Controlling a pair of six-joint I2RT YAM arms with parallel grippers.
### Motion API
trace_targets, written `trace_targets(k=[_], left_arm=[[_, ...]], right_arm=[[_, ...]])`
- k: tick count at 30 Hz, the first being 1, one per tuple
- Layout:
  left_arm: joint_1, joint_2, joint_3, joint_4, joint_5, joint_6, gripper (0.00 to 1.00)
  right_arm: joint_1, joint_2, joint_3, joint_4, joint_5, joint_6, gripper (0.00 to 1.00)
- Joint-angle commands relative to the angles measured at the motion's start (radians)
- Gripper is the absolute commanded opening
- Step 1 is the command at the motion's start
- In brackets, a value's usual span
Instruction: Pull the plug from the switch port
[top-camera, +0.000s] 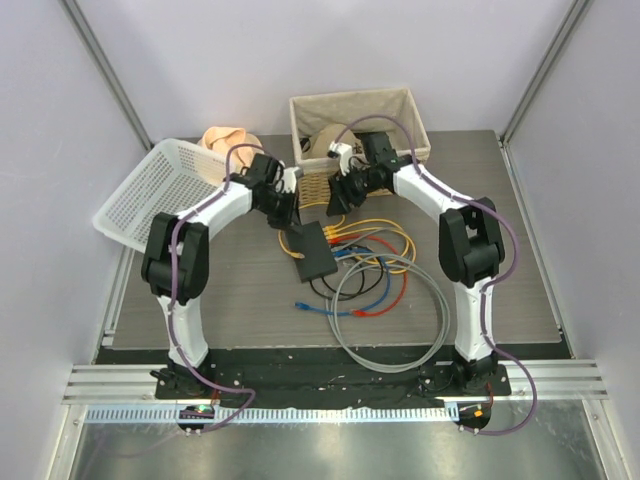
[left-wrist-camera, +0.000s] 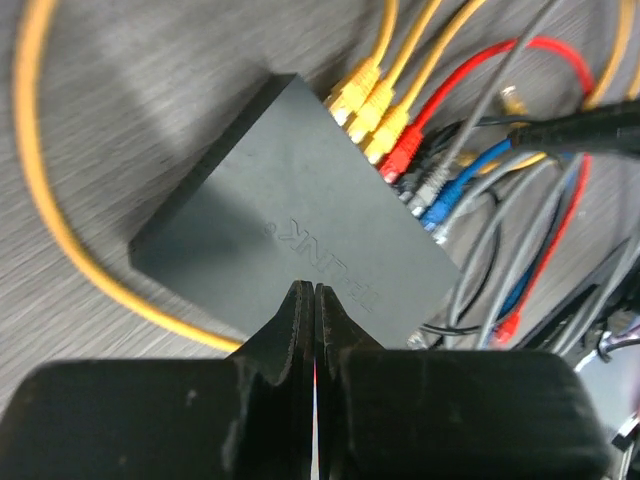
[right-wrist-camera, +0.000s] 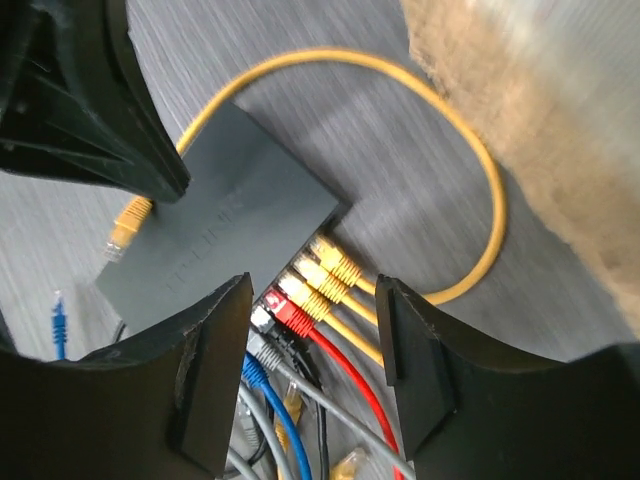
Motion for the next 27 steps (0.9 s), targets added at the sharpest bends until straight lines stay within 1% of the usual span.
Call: trace_targets(k=[1, 2, 4, 6, 9, 13, 16, 21, 24, 27], left_arm=[[-0.006, 0.055, 0.026, 0.033, -0.049, 0.026, 0.0], [-0.006, 0.066, 0.022, 0.039, -0.082, 0.023, 0.0], [-0.006, 0.089, 0.014, 0.058, -0.115, -0.017, 0.0], [-0.007, 0.102, 0.005, 0.084, -0.103, -0.04, 0.0], [-0.012, 0.128, -0.004, 0.102, -0.122, -0.048, 0.0], [-0.012, 0.139, -0.026, 0.114, -0.135, -0.042, 0.0], [-0.012, 0.135, -0.044, 0.116, -0.146, -0.042, 0.0], [-0.01, 0.116, -0.078, 0.137, -0.149, -0.048, 0.0], [-0.012, 0.099, -0.095, 0.131, -0.147, -0.037, 0.0], [-0.012, 0.088, -0.115, 0.139, -0.146, -0.032, 0.0]], right_arm=[[0.002, -0.131, -0.21, 0.253, 0.019, 0.022, 0.6], [0.003, -0.139, -0.242, 0.302, 0.034, 0.021, 0.59], [0.005, -0.141, -0.291, 0.326, 0.054, 0.039, 0.59], [0.011, -0.132, -0.311, 0.358, 0.071, 0.061, 0.58], [0.028, -0.121, -0.346, 0.418, 0.108, 0.094, 0.57], [0.048, -0.086, -0.308, 0.456, 0.114, 0.151, 0.6], [0.066, -0.063, -0.274, 0.467, 0.12, 0.153, 0.61], [0.072, 0.022, -0.207, 0.475, 0.125, 0.17, 0.62], [0.072, 0.052, -0.202, 0.462, 0.128, 0.157, 0.63], [0.072, 0.051, -0.226, 0.465, 0.091, 0.17, 0.63]])
